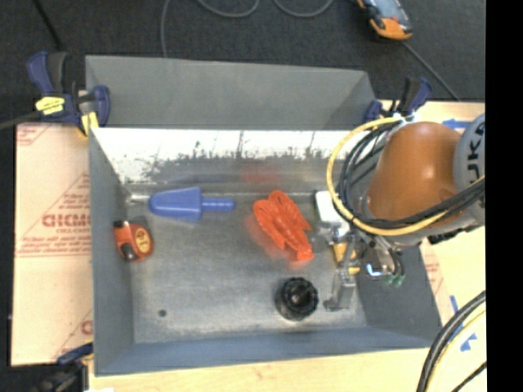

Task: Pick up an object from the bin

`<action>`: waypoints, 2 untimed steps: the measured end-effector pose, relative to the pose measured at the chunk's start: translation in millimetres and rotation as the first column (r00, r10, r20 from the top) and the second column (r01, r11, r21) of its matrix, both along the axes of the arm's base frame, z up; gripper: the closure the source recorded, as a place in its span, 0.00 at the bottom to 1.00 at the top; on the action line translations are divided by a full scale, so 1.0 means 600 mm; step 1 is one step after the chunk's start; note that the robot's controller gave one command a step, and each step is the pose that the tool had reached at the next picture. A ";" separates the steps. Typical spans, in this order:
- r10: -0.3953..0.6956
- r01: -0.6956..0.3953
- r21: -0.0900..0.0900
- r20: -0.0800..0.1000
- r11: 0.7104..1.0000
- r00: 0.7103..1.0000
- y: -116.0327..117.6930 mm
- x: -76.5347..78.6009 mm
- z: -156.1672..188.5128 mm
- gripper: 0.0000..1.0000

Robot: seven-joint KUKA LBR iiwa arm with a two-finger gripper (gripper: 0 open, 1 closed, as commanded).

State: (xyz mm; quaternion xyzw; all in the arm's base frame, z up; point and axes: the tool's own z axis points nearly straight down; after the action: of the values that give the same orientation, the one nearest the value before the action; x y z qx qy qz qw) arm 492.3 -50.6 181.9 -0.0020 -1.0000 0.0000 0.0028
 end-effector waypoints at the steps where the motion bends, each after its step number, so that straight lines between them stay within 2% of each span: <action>1: 0.002 -0.002 -0.001 0.007 1.000 1.000 0.000 0.002 0.007 0.00; 2: 0.145 -0.145 -0.002 0.011 0.989 0.989 -0.002 -0.008 -0.076 0.00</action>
Offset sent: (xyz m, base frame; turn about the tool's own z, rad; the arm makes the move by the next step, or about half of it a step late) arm -0.0159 -0.0023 -0.1119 -0.3220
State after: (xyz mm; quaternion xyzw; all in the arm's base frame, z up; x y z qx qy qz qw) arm 487.3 -51.7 136.1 0.0705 -0.9975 0.0006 -0.0025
